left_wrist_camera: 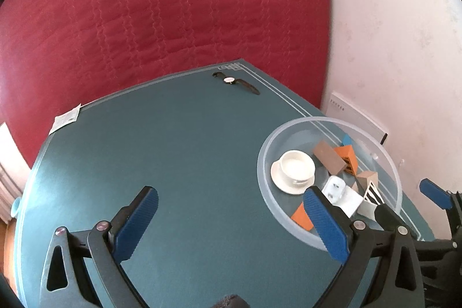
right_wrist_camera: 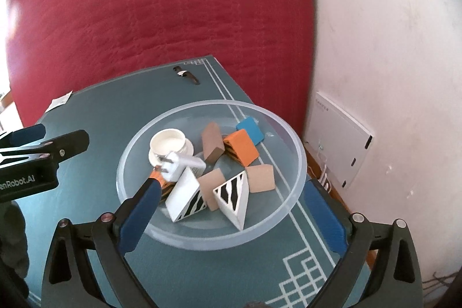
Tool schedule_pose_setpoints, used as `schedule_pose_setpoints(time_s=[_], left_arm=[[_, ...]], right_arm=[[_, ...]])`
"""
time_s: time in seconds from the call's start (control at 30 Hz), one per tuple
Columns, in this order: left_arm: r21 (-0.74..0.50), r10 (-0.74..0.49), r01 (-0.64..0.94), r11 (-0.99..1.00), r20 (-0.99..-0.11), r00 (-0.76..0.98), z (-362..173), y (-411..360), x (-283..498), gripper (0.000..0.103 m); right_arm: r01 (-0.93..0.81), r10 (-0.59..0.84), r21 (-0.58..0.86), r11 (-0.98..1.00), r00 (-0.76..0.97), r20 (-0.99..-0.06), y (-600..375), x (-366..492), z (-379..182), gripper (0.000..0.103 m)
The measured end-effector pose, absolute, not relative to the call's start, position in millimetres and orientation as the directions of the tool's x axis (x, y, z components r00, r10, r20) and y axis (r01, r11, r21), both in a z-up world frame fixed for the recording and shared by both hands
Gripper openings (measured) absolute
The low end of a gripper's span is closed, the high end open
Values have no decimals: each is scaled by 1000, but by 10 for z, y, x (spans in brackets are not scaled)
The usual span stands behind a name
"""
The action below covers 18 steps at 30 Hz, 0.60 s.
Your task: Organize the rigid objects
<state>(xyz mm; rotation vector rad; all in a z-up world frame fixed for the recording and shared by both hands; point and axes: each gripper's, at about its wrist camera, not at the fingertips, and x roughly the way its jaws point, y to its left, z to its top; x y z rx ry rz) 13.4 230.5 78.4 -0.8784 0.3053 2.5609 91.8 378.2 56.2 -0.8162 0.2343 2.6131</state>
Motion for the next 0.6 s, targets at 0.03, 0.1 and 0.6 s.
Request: schedule_pose_setpoints(time_s=[0.03,0.1,0.6], left_arm=[[73,312,-450,-890,-622,-718,787,2293,156,102],[78,316,-453,-888,-613,-724,802,2274,215,102],[137,323,-485,-864,-587,-742,766,2299,456,102]], right_arm=[[-411,318,35,-911,-754,-574,3764,928,568,100],[-410,324,24,-912,-755,-570,3727,954,581,100],[-424,369,-46,-904,-724,-583,3650,928,533,100]])
